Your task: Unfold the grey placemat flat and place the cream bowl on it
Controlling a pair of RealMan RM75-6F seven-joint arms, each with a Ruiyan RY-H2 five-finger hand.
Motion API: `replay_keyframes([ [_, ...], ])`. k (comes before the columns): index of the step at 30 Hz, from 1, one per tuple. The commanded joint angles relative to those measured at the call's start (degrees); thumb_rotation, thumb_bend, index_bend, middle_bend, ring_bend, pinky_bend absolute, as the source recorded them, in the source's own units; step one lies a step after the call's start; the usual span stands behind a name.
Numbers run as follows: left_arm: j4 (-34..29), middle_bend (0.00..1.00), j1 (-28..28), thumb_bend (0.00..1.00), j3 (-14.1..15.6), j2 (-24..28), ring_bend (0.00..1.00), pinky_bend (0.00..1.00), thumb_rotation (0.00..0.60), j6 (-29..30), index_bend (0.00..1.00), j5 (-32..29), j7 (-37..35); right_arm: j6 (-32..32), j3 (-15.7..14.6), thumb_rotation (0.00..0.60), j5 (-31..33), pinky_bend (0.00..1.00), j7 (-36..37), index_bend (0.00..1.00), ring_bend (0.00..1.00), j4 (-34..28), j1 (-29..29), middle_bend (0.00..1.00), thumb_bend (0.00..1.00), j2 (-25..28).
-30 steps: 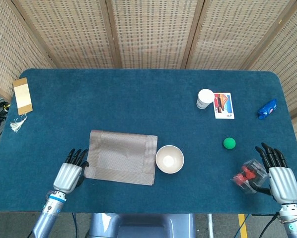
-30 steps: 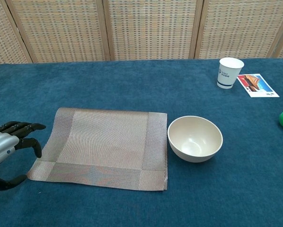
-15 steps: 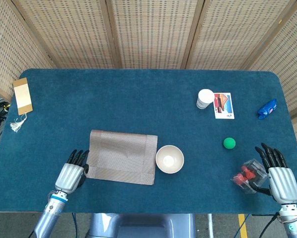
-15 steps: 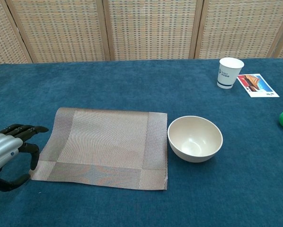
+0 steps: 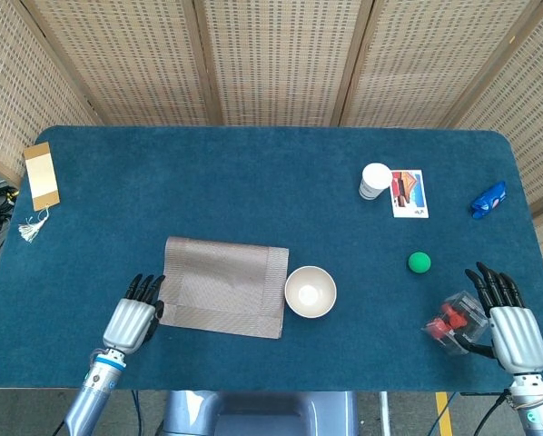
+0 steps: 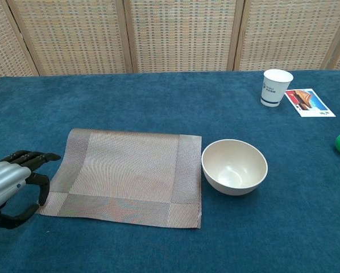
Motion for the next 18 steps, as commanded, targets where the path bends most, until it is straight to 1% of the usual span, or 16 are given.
replay_keyframes([
  [1, -0.17, 0.00, -0.05, 0.53, -0.01, 0.09, 0.00, 0.00, 0.600, -0.09, 0.53, -0.18, 0.05, 0.09, -0.03, 0.600, -0.12, 0.00, -0.05, 0.03, 0.00, -0.06, -0.02, 0.00, 0.06, 0.01],
  [11, -2.01, 0.00, -0.30, 0.53, -0.26, 1.23, 0.00, 0.00, 0.600, 0.42, 0.53, -0.20, 0.35, 0.35, -0.03, 0.600, -0.25, 0.00, 0.14, 0.03, 0.00, -0.12, -0.13, 0.00, 0.06, 0.09],
  [14, -4.13, 0.00, -0.61, 0.52, -0.80, 2.44, 0.00, 0.00, 0.600, 0.74, 0.53, -0.21, 0.82, 0.45, -0.06, 0.600, -0.33, 0.00, 0.12, 0.03, 0.00, -0.18, -0.18, 0.00, 0.06, 0.11],
  [18, -7.04, 0.00, -1.36, 0.52, -2.26, 4.21, 0.00, 0.00, 0.600, 0.84, 0.53, -1.03, 2.21, 0.62, -0.07, 0.600, -0.39, 0.00, 0.22, 0.03, 0.00, -0.26, -0.26, 0.00, 0.06, 0.15],
])
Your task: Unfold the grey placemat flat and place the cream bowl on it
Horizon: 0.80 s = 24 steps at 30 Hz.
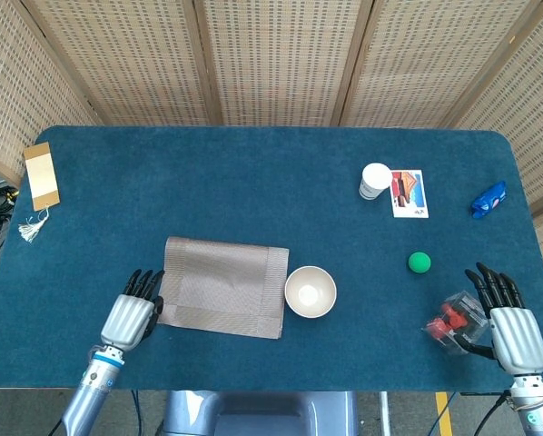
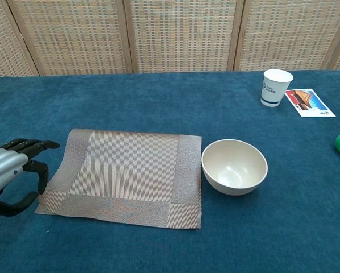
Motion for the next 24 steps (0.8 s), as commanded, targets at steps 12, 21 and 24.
replay_keyframes([
  [12, -12.75, 0.00, -6.53, 0.52, -9.64, 7.92, 0.00, 0.00, 0.600, -4.04, 0.54, -7.79, 5.80, -1.01, 0.75, 0.600, 1.73, 0.00, 0.93, 0.03, 0.00, 0.31, 0.32, 0.00, 0.06, 0.42],
  [21, -10.04, 0.00, -15.60, 0.52, -19.02, 8.75, 0.00, 0.00, 0.600, -10.56, 0.54, -20.35, 9.09, -3.78, 2.63, 0.600, 5.72, 0.00, 1.58, 0.03, 0.00, 2.58, 1.53, 0.00, 0.06, -0.25],
  [24, -7.95, 0.00, -17.85, 0.52, -20.46, 8.30, 0.00, 0.00, 0.600, -11.89, 0.54, -22.87, 9.54, -4.18, 3.00, 0.600, 6.50, 0.00, 1.68, 0.03, 0.00, 2.98, 1.68, 0.00, 0.06, -0.32],
])
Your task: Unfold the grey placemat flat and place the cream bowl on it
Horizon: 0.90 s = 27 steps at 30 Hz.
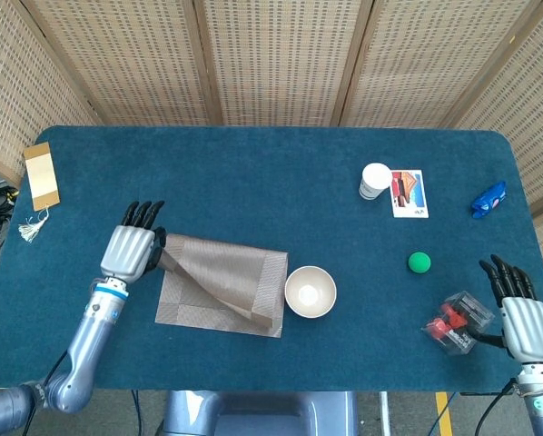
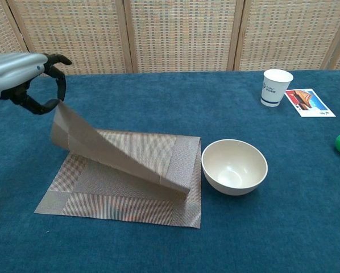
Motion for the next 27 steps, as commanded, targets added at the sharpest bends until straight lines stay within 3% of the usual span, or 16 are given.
replay_keyframes([
  [1, 3.91, 0.00, -4.02, 0.52, -2.90, -0.67, 0.00, 0.00, 0.600, -2.70, 0.54, -4.10, 1.08, -0.54, 0.49, 0.600, 0.96, 0.00, 0.12, 0.03, 0.00, 0.50, 0.23, 0.00, 0.06, -0.12],
  [10, 20.61, 0.00, -14.63, 0.52, -6.62, -5.08, 0.00, 0.00, 0.600, -9.24, 0.54, -12.68, 1.92, -2.40, 1.71, 0.600, 4.26, 0.00, -1.59, 0.03, 0.00, 1.99, 0.89, 0.00, 0.06, -1.02],
  [20, 35.89, 0.00, -20.57, 0.50, -6.06, -9.13, 0.00, 0.00, 0.600, -13.55, 0.51, -15.02, -1.66, -2.87, 2.10, 0.600, 5.39, 0.00, -3.31, 0.03, 0.00, 2.49, 1.13, 0.00, 0.06, -1.69],
  [23, 40.49, 0.00, -21.87, 0.45, -5.62, -10.81, 0.00, 0.00, 0.600, -14.83, 0.32, -15.25, -3.16, -3.12, 2.00, 0.600, 5.55, 0.00, -4.14, 0.03, 0.00, 2.71, 1.23, 0.00, 0.06, -2.07],
  [27, 44.17, 0.00, -22.55, 0.23, -5.15, -12.60, 0.00, 0.00, 0.600, -14.47, 0.03, -14.25, -6.24, -3.43, 2.11, 0.600, 6.09, 0.00, -4.66, 0.03, 0.00, 3.03, 1.31, 0.00, 0.06, -2.42],
])
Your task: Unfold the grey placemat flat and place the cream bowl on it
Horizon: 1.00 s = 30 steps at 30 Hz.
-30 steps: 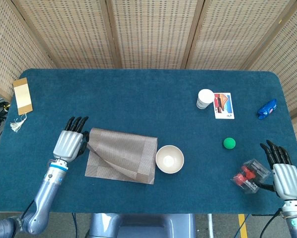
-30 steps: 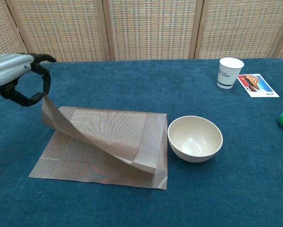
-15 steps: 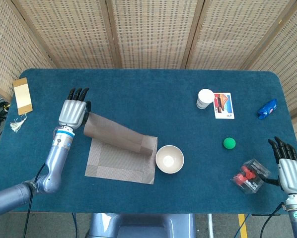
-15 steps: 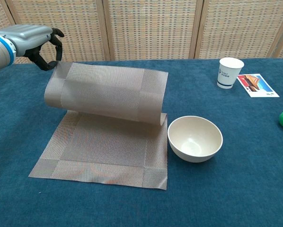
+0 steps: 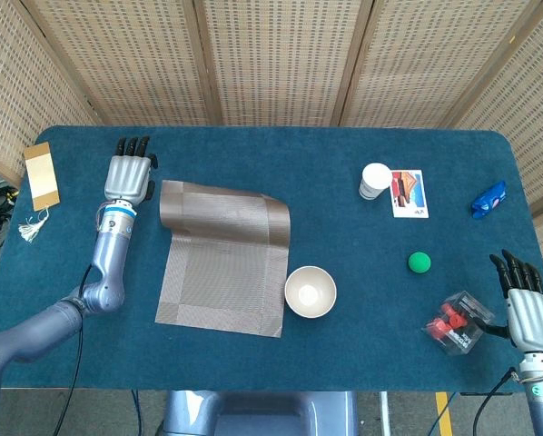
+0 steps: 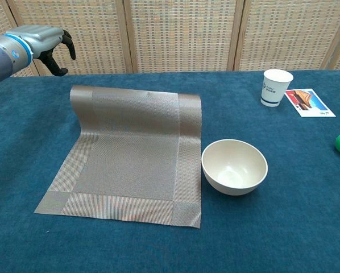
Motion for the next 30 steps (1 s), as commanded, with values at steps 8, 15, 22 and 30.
replay_keyframes([
  [8, -0.19, 0.00, 2.67, 0.08, 2.83, 0.86, 0.00, 0.00, 0.600, 4.00, 0.00, 6.85, -12.56, -0.79, -0.04, 0.600, 0.50, 0.00, -0.34, 0.03, 0.00, 0.74, 0.16, 0.00, 0.06, -0.39],
  [15, -12.85, 0.00, 10.19, 0.08, 6.26, 8.60, 0.00, 0.00, 0.600, 9.71, 0.00, 10.89, -17.55, -1.42, -0.35, 0.600, 0.22, 0.00, -0.49, 0.03, 0.00, 1.30, 0.43, 0.00, 0.06, -0.84],
  [22, -28.15, 0.00, 19.95, 0.08, 12.02, 18.41, 0.00, 0.00, 0.600, 16.26, 0.00, 13.99, -19.41, -1.45, -1.31, 0.600, -1.32, 0.00, -1.60, 0.03, 0.00, 1.38, 0.62, 0.00, 0.06, -1.48],
  [30, -40.29, 0.00, 30.11, 0.09, 19.48, 24.89, 0.00, 0.00, 0.600, 25.99, 0.00, 19.78, -20.29, -0.52, -2.03, 0.600, -2.88, 0.00, -2.02, 0.03, 0.00, 0.71, 0.35, 0.00, 0.06, -1.62],
])
